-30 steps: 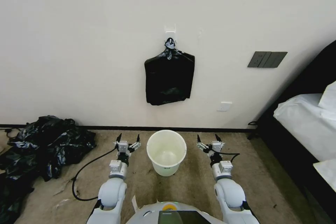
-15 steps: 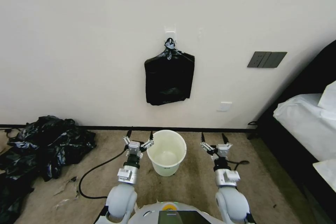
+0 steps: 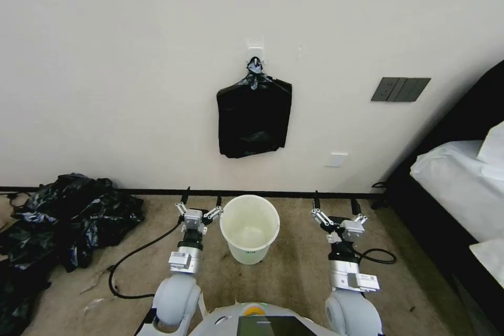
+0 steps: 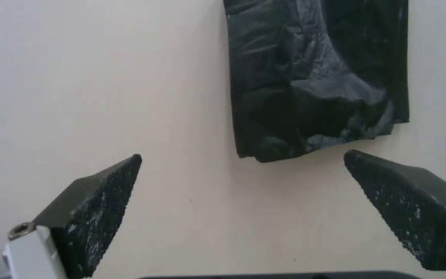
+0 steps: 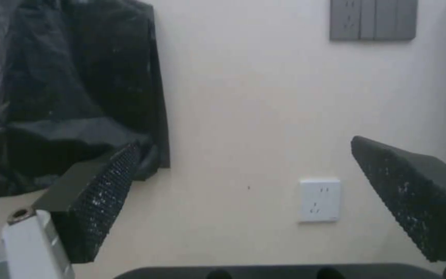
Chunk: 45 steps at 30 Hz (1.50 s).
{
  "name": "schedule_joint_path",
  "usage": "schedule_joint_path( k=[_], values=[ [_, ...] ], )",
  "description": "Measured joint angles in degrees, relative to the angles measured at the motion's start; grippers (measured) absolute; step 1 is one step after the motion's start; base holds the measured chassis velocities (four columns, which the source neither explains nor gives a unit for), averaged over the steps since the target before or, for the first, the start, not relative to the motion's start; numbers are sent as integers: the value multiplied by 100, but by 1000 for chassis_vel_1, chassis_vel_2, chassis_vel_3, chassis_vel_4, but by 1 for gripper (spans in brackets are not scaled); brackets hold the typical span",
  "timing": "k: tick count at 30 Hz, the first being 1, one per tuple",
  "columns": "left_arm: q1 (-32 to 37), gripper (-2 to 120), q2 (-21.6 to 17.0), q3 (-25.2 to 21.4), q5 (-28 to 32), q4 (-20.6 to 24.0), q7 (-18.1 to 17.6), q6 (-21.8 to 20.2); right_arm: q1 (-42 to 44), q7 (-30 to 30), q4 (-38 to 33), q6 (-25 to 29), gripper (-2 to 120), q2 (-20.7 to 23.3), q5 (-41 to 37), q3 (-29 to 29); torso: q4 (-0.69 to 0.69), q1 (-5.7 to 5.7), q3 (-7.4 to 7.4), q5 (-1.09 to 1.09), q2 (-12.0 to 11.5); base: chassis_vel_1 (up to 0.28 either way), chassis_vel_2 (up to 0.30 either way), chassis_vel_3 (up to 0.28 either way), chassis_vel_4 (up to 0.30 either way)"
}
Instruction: Place a trash bag onto the trash bin.
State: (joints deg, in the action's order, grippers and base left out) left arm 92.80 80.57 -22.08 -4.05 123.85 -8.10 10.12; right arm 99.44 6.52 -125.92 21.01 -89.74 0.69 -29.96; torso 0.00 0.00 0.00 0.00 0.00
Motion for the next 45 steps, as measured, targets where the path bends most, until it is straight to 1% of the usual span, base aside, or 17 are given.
schedule_joint_path(
  k=[5,8,9,12,13,15,16,17,18,19,20,25,30,34,35,38,45],
  values=[
    [12,100,-31,-80,-16,20,-8,31,-91,-110,27,-203,100,227,-405,165,-1,0,0,0,0,0,0,0,0],
    [102,100,-108,-215,71,65,8,185,-358,-246,20,-610,100,584,-1146,403,0,0,0,-1,0,0,0,0,0],
    [102,100,-108,-215,71,65,8,185,-358,-246,20,-610,100,584,-1146,403,0,0,0,-1,0,0,0,0,0],
    [214,100,-214,-422,129,80,28,290,-1018,-380,39,-1412,100,969,-2316,592,-1,0,0,-1,0,0,0,0,0],
    [214,100,-214,-422,129,80,28,290,-1018,-380,39,-1412,100,969,-2316,592,-1,0,0,-1,0,0,0,0,0],
    [252,100,-251,-507,140,76,30,329,-1378,-413,82,-1757,100,1081,-2855,588,-1,0,0,0,0,0,0,0,0],
    [252,100,-251,-507,140,76,30,329,-1378,-413,82,-1757,100,1081,-2855,588,-1,0,0,0,0,0,0,0,0],
    [322,100,-302,-631,203,77,35,413,-2005,-442,164,-2212,100,1257,-3868,571,0,0,0,-1,0,0,0,0,0],
    [354,100,-311,-681,220,77,38,447,-2314,-450,206,-2390,100,1330,-4352,579,0,0,0,0,0,0,0,0,0],
    [371,100,-311,-704,222,77,41,465,-2504,-453,226,-2498,100,1368,-4653,596,1,0,0,0,0,0,0,0,0],
    [371,100,-311,-704,222,77,41,465,-2504,-453,226,-2498,100,1368,-4653,596,1,0,0,0,0,0,0,0,0],
    [533,100,-251,-771,153,122,44,602,-3604,-373,323,-3194,100,1446,-6499,947,-1,0,0,-1,0,0,0,0,0],
    [568,100,-170,-789,106,154,44,644,-4173,-255,577,-3364,100,1408,-6959,1213,0,0,1,-1,0,0,0,0,0],
    [601,100,-104,-780,61,205,43,673,-5152,-78,1324,-3398,100,1262,-7358,1524,1,0,1,-1,0,0,0,0,0],
    [601,100,-104,-780,61,205,43,673,-5152,-78,1324,-3398,100,1262,-7358,1524,1,0,1,-1,0,0,0,0,0],
    [629,100,-111,-787,7,206,44,716,-5769,28,1811,-3396,100,1060,-7636,1587,0,0,1,-1,0,0,0,0,0],
    [653,100,-36,-819,-2,273,40,721,-6542,127,2458,-3365,100,688,-7903,1570,0,0,1,-1,0,0,0,0,0]
  ],
)
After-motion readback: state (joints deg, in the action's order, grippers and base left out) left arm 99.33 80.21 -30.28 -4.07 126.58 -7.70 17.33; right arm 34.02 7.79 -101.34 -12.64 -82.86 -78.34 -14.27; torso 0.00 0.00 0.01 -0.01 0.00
